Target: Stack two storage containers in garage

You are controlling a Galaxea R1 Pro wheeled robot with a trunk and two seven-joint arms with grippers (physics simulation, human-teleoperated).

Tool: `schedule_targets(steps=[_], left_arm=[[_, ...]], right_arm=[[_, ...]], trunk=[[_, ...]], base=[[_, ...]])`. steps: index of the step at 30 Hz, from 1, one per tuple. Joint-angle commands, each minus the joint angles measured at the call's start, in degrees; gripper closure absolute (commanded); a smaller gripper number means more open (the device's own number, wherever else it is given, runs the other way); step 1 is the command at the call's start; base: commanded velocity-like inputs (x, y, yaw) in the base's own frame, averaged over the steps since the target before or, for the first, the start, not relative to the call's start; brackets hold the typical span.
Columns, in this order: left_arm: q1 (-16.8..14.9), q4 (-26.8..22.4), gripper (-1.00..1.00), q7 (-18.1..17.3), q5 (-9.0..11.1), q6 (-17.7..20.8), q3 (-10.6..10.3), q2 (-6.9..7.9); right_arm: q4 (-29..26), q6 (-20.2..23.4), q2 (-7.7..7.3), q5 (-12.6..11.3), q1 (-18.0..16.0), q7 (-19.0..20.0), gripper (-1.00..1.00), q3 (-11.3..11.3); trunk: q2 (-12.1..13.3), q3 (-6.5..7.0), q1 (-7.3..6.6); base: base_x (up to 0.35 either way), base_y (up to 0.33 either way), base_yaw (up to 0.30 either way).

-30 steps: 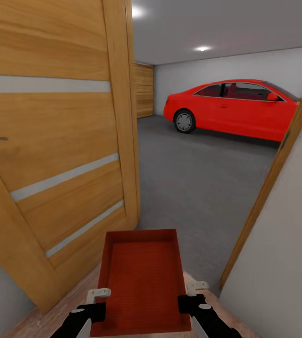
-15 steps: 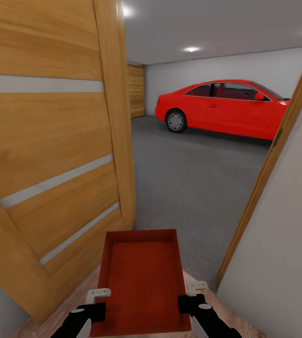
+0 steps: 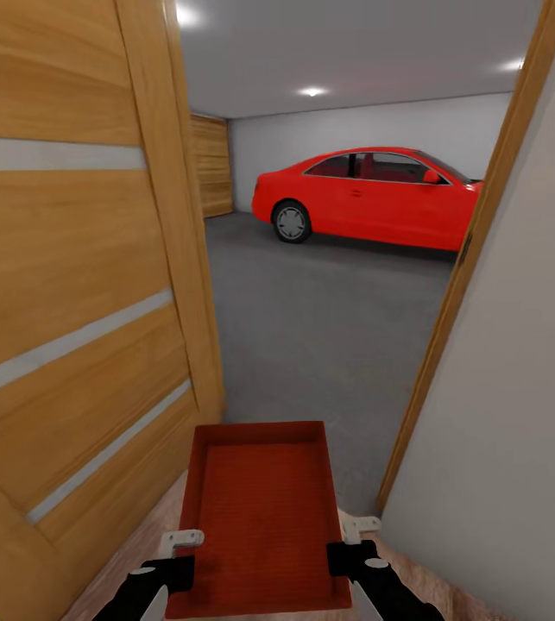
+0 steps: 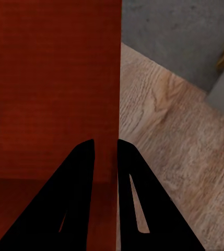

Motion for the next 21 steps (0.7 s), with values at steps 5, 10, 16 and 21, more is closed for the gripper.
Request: schedule_targets(steps=[5,10,16,21], left_arm=[[-0.04,-2.01,1.0,0.59,1.48,-0.04,-0.56,0.07],[-0.04,-2.01,1.0,0.61,1.48,-0.04,-0.53,0.07],[-0.04,-2.03,1.0,0.6,1.49,-0.04,-0.53,0.07],[-0.04,-2.01,1.0,0.56,1.46,-0.04,-0.52,0.07]], right_arm=[[0.01,0.22,-0.03,-1.11,-0.01,-0.28,1.0,0.5],[0.01,0.22,-0.03,-1.1,-0.01,-0.25,1.0,0.5],[0.01,0.22,-0.03,-1.1,-0.01,-0.27,1.0,0.5],[0.01,0.22,-0.03,-1.1,-0.01,-0.28,1.0,0.5]], trunk=[[-0.03,-0.06,0.01],[-0.03,-0.06,0.01],[-0.03,-0.06,0.01],[-0.03,-0.06,0.01]], base=[[0.119,0.124,-0.246],[0.025,0.025,-0.246],[0.005,0.005,-0.246],[0.001,0.016,-0.233]])
